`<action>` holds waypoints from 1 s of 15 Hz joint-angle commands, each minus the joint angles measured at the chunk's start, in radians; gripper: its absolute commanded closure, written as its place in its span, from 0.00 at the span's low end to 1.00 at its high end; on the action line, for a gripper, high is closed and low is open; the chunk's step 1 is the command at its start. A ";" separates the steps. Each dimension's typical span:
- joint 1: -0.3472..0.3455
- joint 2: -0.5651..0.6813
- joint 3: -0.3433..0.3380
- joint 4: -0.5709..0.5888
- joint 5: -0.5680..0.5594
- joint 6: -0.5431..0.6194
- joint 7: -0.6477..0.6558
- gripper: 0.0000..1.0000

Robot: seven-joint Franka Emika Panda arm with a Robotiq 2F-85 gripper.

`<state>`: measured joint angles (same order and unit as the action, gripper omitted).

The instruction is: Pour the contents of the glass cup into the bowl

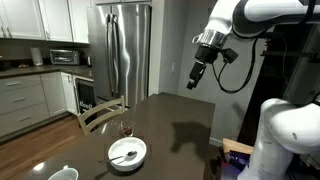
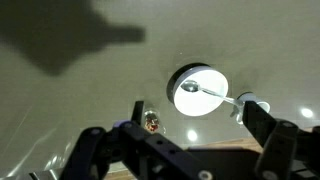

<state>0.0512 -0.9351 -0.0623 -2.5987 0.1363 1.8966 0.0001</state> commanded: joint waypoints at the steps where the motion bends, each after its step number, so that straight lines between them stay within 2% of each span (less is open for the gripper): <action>1: -0.015 0.002 0.010 0.002 0.010 -0.003 -0.010 0.00; 11: -0.015 0.002 0.010 0.002 0.010 -0.003 -0.010 0.00; 15: -0.004 0.149 0.023 0.043 0.044 0.109 0.020 0.00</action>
<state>0.0510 -0.9120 -0.0601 -2.5987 0.1428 1.9270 0.0036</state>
